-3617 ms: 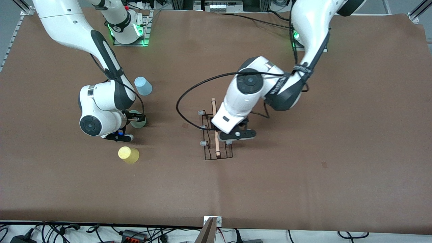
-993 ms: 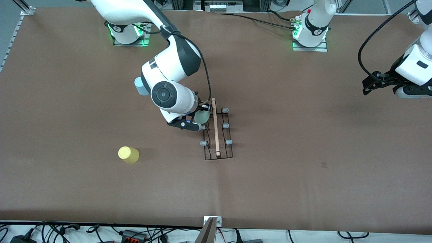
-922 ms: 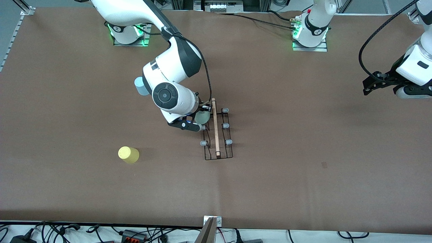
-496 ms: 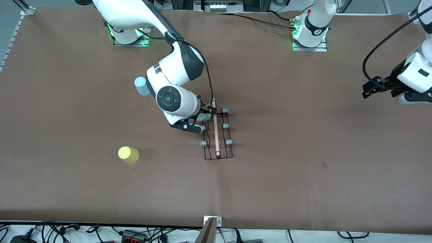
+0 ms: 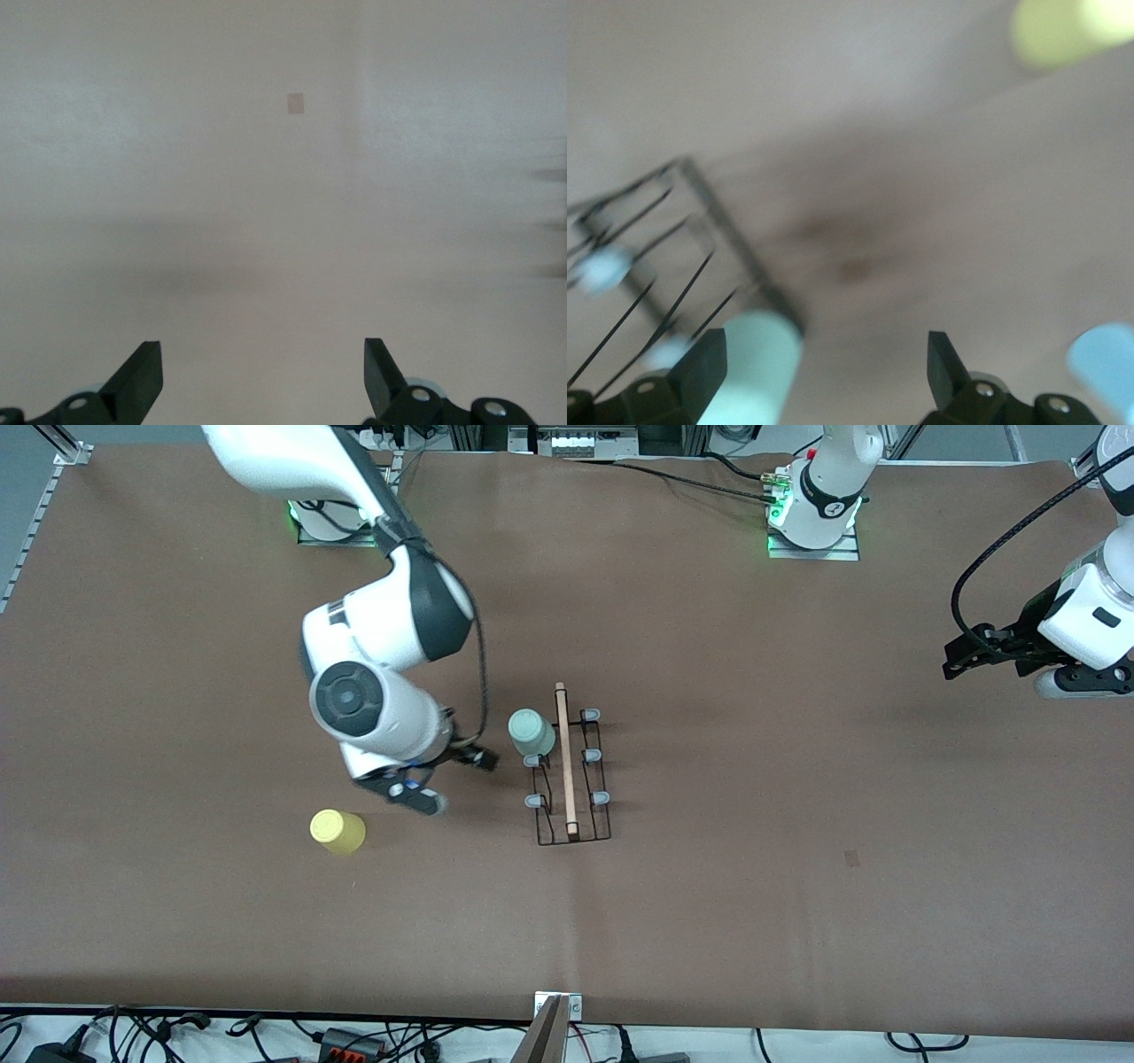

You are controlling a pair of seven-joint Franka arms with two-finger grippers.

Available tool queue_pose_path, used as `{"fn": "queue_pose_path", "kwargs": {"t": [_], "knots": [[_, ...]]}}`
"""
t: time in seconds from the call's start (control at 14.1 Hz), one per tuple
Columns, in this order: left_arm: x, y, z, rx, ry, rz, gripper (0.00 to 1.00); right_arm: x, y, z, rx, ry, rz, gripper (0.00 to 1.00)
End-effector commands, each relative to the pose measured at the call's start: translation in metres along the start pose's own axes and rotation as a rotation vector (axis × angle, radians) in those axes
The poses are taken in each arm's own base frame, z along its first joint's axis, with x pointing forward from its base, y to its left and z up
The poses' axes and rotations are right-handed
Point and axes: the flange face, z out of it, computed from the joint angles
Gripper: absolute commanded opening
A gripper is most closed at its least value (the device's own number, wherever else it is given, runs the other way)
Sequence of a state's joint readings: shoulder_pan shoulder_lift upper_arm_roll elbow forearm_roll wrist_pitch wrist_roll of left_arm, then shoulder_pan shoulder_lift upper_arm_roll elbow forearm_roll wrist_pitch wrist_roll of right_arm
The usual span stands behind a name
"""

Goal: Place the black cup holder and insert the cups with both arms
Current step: 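Move the right gripper to the yellow cup and grasp it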

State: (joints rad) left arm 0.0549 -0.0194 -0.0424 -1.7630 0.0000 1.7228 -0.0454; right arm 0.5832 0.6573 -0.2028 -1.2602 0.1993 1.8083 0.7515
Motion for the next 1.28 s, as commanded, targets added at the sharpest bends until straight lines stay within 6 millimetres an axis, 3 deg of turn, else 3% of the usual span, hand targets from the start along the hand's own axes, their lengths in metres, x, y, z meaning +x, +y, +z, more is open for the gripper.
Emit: {"fn": "queue_pose_path", "kwargs": {"t": [0.0, 0.21, 0.35, 0.5, 0.78, 0.99, 1.21], "knots": [[0.000, 0.000, -0.004, -0.020, -0.008, 0.014, 1.00, 0.041, 0.037, -0.006, -0.076, 0.096, -0.061, 1.00], [0.000, 0.000, -0.003, -0.020, -0.008, 0.014, 1.00, 0.101, 0.081, 0.002, -0.056, 0.191, -0.105, 1.00], [0.001, 0.000, -0.003, -0.021, -0.006, 0.012, 1.00, 0.120, 0.096, 0.031, -0.087, 0.174, -0.212, 1.00], [0.001, 0.000, -0.002, -0.021, -0.009, 0.013, 1.00, 0.140, 0.114, 0.046, -0.085, 0.181, -0.267, 1.00], [0.001, -0.001, -0.002, -0.021, -0.011, 0.010, 1.00, 0.144, 0.116, 0.079, -0.104, 0.136, -0.344, 1.00], [0.000, -0.002, -0.001, -0.021, -0.014, 0.010, 1.00, 0.154, 0.130, 0.099, -0.036, 0.084, -0.341, 1.00], [0.001, -0.003, 0.002, -0.021, -0.018, 0.007, 1.00, 0.157, 0.135, 0.107, -0.039, 0.070, -0.366, 1.00]]}}
